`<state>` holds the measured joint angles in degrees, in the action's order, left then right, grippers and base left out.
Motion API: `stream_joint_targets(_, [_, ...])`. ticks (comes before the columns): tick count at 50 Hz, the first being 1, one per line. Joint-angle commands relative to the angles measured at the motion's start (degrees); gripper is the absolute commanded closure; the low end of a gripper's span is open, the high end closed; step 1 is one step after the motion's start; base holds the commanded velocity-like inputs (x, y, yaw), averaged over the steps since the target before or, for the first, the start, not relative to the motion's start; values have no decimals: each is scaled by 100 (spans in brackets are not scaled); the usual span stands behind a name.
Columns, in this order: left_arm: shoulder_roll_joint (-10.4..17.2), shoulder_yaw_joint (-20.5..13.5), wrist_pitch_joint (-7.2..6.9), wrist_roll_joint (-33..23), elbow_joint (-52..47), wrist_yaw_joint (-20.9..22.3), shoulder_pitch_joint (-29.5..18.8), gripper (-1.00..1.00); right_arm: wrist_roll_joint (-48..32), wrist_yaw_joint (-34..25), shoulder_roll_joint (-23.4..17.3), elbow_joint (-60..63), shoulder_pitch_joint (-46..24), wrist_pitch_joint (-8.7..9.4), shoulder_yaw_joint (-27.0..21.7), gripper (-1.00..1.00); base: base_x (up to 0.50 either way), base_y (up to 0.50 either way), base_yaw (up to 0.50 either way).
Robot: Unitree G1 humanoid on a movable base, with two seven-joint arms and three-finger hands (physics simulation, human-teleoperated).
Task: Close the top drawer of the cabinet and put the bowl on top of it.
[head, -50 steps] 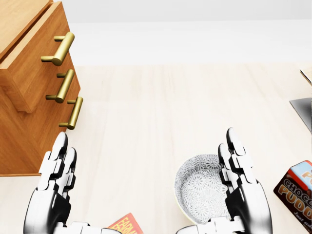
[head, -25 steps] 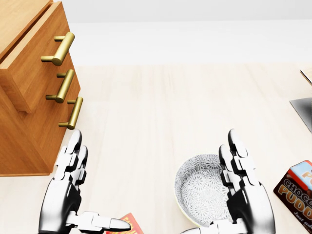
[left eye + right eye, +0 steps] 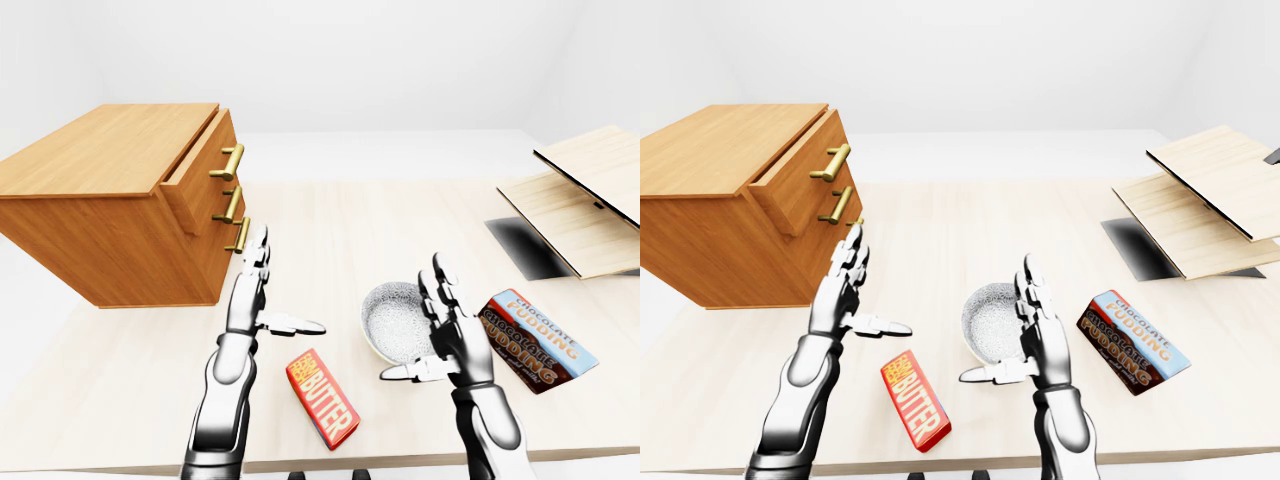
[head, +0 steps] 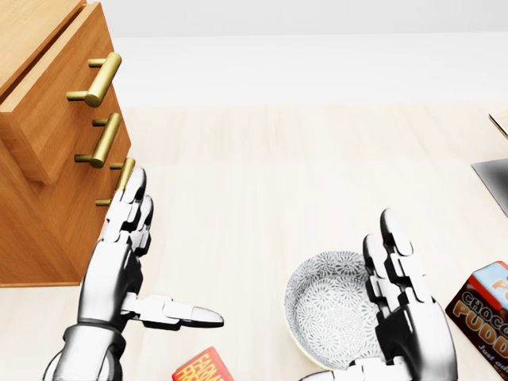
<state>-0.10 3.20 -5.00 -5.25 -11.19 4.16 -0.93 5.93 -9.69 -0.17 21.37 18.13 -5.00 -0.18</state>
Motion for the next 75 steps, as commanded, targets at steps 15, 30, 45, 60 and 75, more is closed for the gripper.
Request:
stream_joint_targets(15, [182,-405,0,199,-271,19,-1267,-100,136,-63,36,154,25,0,-138,-100,0,0,0])
stream_joint_targets(30, [469,-749,0,615,208,72,-1932,-100,189,-102,51,213,37,0,-195,-100,0,0,0])
stream_joint_targets(45, [785,-977,0,926,1134,-58,-2539,-100,162,-109,66,209,70,0,-159,-100,0,0,0])
stream_joint_targets(60, [864,-993,0,1003,1364,11,-2540,-100,126,-62,60,132,32,0,-93,-100,0,0,0])
stream_joint_targets(75, [903,-1048,0,1057,1453,51,-2520,-100,115,-37,32,98,38,0,-47,-100,0,0,0])
